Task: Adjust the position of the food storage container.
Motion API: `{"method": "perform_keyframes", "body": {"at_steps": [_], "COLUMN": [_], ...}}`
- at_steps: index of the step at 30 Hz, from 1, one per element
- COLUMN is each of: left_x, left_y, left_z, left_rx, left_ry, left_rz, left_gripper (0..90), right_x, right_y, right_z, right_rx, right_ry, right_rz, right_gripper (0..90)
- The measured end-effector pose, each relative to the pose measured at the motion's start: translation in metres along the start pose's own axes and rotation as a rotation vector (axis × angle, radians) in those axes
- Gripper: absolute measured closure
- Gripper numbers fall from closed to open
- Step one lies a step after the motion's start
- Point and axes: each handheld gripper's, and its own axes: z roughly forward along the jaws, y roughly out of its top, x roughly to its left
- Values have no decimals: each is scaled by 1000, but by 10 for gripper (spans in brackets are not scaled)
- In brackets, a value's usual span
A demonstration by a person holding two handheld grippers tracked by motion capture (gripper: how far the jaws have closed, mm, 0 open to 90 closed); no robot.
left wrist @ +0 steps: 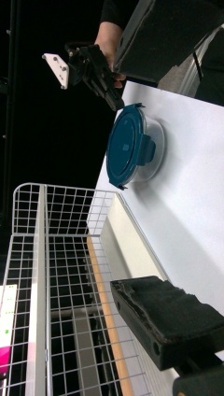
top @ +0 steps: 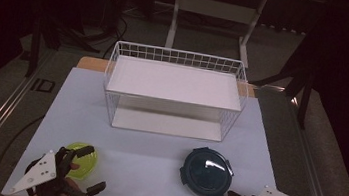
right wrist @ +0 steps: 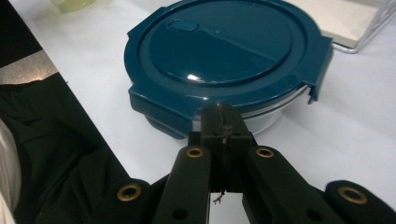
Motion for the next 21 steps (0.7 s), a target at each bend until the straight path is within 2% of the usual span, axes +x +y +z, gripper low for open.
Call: {"method": "perform_keyframes", "body": {"at_steps": [3, 14, 21], "left_x": [0, -2, -2], "left_y": [0, -1, -1], "left_z": [0, 4, 4], "left_rx": [-1, 9, 11], "left_ry": [-1, -8, -9], "left_rz": [0, 6, 3], "left_gripper": [0, 0, 0], "right_x": [0, 1, 3], "right_y": [0, 2, 10], "right_z": [5, 9, 22], "right_rx": [22, 22, 24], "right_ry": [3, 11, 45], "right_rz": [-1, 10, 6], "right_gripper": [900, 900, 900]}}
